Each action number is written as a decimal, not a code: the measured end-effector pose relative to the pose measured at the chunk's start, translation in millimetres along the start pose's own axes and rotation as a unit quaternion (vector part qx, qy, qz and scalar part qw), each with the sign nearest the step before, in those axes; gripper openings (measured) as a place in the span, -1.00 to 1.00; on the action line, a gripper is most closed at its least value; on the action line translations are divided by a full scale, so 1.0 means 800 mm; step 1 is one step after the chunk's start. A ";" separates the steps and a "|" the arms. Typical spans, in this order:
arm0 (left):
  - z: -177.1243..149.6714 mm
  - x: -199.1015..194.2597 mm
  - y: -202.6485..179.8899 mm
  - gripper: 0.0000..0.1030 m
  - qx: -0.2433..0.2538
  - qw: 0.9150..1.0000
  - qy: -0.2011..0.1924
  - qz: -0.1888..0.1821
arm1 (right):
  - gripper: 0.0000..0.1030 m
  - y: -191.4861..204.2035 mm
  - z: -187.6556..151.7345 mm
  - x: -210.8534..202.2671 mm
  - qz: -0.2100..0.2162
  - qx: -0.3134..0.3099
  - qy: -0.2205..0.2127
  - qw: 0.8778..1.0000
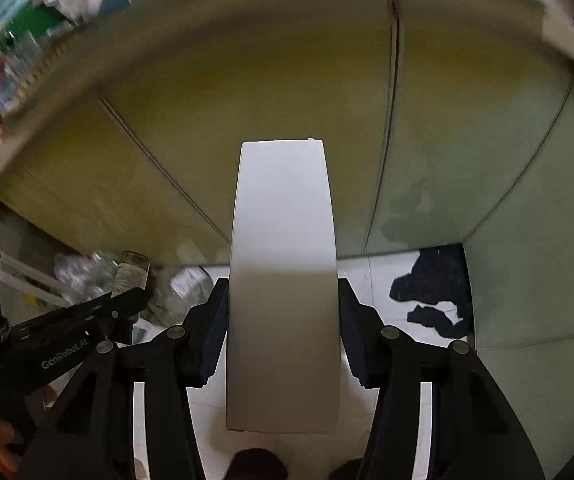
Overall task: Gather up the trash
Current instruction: 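Carry the dark bottle and foam block down over the floor bin with both tools, then open both tools to drop the dark bottle and foam block into the bin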
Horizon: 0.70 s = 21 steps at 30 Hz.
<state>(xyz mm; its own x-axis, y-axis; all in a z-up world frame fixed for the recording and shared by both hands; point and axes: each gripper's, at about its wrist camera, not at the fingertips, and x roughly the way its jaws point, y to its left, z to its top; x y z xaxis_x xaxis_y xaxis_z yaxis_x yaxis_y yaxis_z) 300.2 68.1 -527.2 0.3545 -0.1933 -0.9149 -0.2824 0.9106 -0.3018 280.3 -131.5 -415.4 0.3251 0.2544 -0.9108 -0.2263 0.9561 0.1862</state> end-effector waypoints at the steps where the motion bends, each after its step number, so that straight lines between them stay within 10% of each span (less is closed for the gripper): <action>1: -0.003 0.019 0.001 -0.47 -0.002 1.000 0.006 0.000 | -0.07 -0.008 -0.007 0.026 0.002 -0.003 0.013 1.000; 17: 0.033 0.228 0.022 -0.46 0.021 0.999 0.026 0.023 | -0.06 -0.054 -0.010 0.207 0.060 -0.038 0.079 0.994; 21: 0.042 0.229 0.030 -0.09 -0.002 0.999 0.009 0.033 | 0.13 -0.054 -0.008 0.222 0.038 -0.042 0.085 0.995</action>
<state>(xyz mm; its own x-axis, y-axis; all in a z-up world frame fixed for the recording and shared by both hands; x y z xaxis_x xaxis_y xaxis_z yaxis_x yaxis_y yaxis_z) 388.3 67.3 -692.7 0.3183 -0.1389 -0.9378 -0.3088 0.9201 -0.2411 342.4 -128.9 -587.8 0.1449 0.2910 -0.9457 -0.3234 0.9172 0.2327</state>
